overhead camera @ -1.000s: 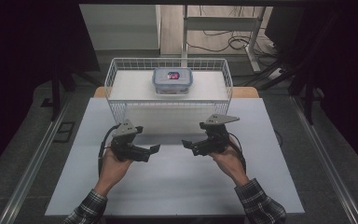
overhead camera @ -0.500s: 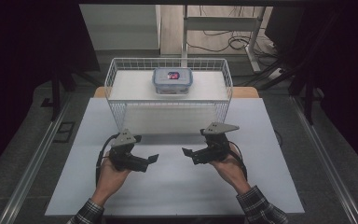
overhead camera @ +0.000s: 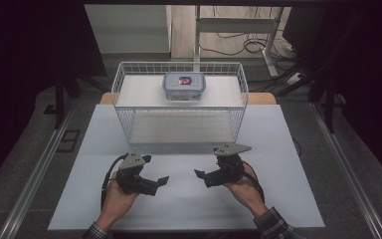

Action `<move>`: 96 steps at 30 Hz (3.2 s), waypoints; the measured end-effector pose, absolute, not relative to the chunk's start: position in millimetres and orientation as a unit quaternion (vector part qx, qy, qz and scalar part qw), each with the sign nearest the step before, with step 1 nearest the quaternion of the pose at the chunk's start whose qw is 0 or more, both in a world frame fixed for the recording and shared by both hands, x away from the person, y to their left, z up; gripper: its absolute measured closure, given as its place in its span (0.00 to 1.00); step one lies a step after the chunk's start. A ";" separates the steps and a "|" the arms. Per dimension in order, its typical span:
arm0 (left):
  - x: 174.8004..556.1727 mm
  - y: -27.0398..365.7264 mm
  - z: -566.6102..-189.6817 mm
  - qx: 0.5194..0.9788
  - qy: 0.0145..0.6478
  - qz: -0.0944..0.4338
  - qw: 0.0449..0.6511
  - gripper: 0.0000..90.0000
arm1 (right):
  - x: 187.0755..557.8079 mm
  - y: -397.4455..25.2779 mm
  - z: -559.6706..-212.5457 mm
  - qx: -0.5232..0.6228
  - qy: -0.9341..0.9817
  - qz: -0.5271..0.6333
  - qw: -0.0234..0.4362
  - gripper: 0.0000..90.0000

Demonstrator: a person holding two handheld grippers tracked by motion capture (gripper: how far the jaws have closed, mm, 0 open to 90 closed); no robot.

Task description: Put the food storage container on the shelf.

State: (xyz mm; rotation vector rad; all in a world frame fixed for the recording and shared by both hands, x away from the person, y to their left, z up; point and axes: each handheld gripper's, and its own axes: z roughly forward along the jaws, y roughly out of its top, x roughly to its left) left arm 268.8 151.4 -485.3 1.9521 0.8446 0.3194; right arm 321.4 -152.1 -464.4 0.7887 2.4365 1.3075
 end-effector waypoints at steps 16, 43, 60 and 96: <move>250.5 150.3 -502.4 0.812 0.342 0.134 0.455 0.02 | 302.9 -151.6 -484.0 0.265 0.853 0.433 0.119 0.00; 229.8 176.9 -511.5 0.814 0.361 0.146 0.432 0.02 | 282.2 -183.0 -489.0 0.281 0.851 0.422 0.138 0.00; 213.5 206.0 -511.5 0.800 0.386 0.158 0.432 0.02 | 273.6 -210.9 -488.4 0.302 0.841 0.416 0.169 0.00; 187.1 261.4 -519.6 0.770 0.447 0.175 0.421 0.02 | 260.3 -276.5 -491.4 0.367 0.814 0.396 0.215 0.00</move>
